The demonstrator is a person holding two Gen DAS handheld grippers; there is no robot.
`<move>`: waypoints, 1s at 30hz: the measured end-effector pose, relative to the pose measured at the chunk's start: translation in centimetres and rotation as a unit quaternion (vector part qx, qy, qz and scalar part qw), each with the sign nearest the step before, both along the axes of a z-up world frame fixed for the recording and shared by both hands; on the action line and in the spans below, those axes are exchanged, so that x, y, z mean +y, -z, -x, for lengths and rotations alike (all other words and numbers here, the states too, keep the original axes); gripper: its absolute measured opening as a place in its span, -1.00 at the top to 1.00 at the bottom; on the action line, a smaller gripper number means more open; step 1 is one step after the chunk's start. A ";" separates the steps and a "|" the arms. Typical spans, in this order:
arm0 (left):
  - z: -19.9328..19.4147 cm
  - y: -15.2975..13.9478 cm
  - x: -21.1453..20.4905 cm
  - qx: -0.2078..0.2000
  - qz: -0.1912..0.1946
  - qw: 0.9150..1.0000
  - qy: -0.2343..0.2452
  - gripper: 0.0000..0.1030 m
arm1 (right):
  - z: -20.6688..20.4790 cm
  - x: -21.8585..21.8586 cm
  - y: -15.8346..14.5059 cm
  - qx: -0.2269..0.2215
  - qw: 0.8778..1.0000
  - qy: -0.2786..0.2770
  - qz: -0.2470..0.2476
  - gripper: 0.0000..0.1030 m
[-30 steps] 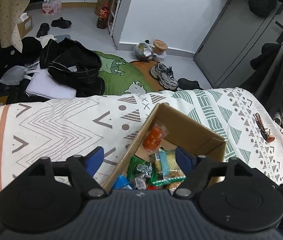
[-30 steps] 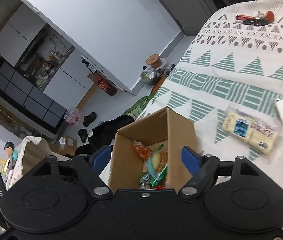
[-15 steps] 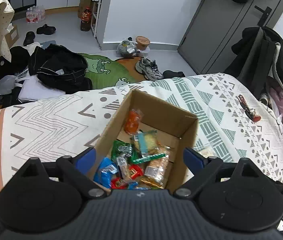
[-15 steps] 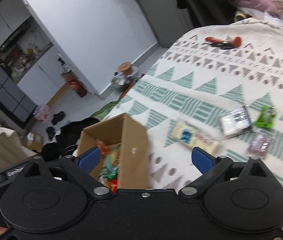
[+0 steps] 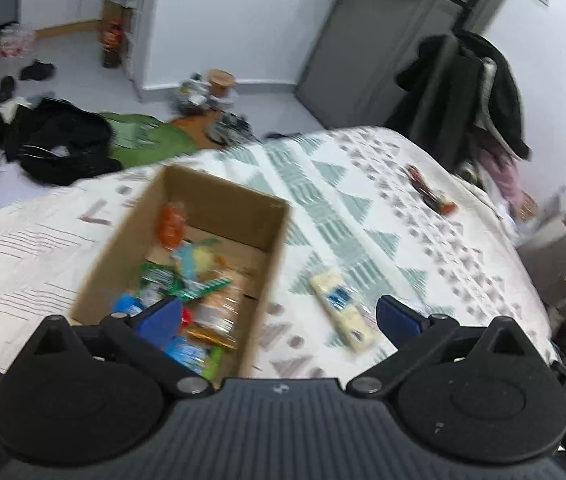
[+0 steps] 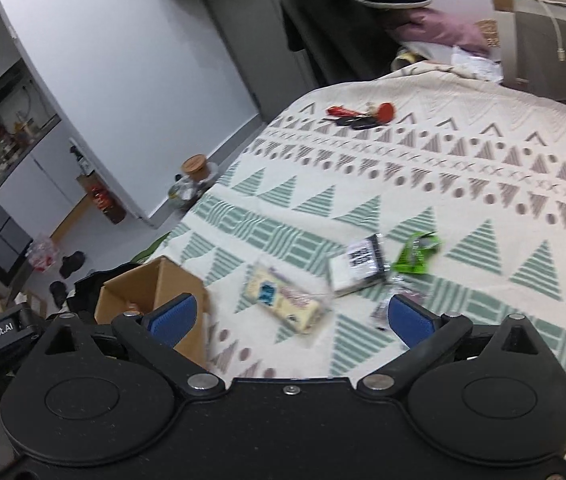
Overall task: Organize snacks
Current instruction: 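Withdraw both grippers from the box toward the cream cake bar and purple snack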
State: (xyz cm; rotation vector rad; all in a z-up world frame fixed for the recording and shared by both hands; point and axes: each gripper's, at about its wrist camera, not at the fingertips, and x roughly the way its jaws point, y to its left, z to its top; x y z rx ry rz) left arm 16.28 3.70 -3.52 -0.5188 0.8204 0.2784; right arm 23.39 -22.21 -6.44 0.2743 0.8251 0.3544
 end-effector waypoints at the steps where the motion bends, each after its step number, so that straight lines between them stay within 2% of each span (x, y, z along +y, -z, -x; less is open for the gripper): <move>1: -0.2 0.0 -0.5 0.000 0.003 1.000 0.010 -0.99 | 0.0 -0.4 0.1 0.001 1.000 0.003 -0.001 -0.99; 5: -0.6 -0.2 -2.4 -0.001 -0.004 0.999 0.038 -0.99 | -0.1 -2.0 0.4 0.008 1.000 0.018 -0.013 -0.99; 11: -1.7 0.1 -4.3 0.013 0.009 0.998 0.061 -0.99 | -0.1 -3.4 1.4 0.007 0.999 0.031 -0.039 -0.99; 21: -3.9 2.6 -6.1 0.013 0.014 0.998 0.054 -0.98 | -2.4 -6.0 4.8 0.058 0.992 0.096 -0.057 -0.89; 25: -5.1 3.8 -7.0 0.015 -0.012 0.999 0.046 -0.97 | -3.7 -6.2 6.1 0.081 0.989 0.106 -0.070 -0.87; 28: -6.2 4.9 -7.0 0.024 0.007 0.999 0.045 -0.94 | -4.7 -5.9 6.9 0.092 0.988 0.107 -0.070 -0.86; 30: -6.8 5.5 -7.2 0.028 -0.003 0.999 0.040 -0.94 | -5.3 -5.7 7.4 0.098 0.987 0.109 -0.064 -0.85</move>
